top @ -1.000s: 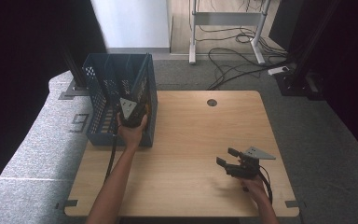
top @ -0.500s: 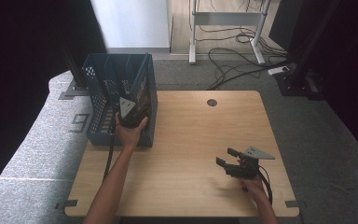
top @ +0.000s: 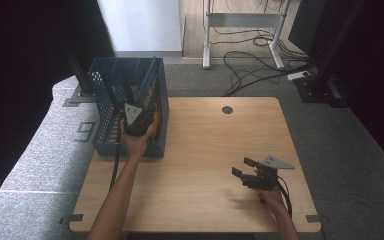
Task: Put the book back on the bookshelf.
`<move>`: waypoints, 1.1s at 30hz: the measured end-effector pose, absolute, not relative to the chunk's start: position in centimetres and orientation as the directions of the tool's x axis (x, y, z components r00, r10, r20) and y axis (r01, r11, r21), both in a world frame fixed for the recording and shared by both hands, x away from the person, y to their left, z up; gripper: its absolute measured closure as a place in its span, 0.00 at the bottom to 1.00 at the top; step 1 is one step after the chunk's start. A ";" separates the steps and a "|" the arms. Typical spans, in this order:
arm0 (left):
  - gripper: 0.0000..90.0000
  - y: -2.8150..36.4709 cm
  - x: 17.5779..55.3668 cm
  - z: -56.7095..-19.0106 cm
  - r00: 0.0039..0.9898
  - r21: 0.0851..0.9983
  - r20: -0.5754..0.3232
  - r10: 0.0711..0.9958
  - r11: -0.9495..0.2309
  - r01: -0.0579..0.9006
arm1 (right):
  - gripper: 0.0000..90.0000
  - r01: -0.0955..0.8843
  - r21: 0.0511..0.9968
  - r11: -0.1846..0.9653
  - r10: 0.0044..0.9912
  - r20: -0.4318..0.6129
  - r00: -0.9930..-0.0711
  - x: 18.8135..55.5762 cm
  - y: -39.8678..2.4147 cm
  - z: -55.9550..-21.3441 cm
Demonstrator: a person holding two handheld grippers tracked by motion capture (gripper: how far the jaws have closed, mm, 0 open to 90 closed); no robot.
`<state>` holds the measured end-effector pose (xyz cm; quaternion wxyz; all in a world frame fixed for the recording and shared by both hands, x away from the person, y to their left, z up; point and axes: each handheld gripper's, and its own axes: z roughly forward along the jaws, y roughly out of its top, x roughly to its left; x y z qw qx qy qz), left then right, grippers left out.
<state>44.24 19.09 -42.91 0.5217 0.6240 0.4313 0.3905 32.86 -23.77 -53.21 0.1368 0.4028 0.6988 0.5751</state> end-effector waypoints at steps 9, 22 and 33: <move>0.89 19.1 44.2 -42.8 0.269 0.983 0.112 0.957 -0.146 0.109 | 0.25 0.408 0.913 0.019 0.726 0.268 -0.634 32.6 -23.8 -53.1; 0.81 18.1 43.5 -42.8 0.314 0.979 0.159 0.936 -0.192 0.075 | 0.25 0.410 0.912 0.026 0.726 0.265 -0.635 32.5 -23.7 -53.1; 0.51 18.2 43.5 -43.4 0.350 0.978 0.126 0.928 -0.176 0.115 | 0.25 0.410 0.912 0.029 0.727 0.262 -0.634 32.5 -23.7 -53.1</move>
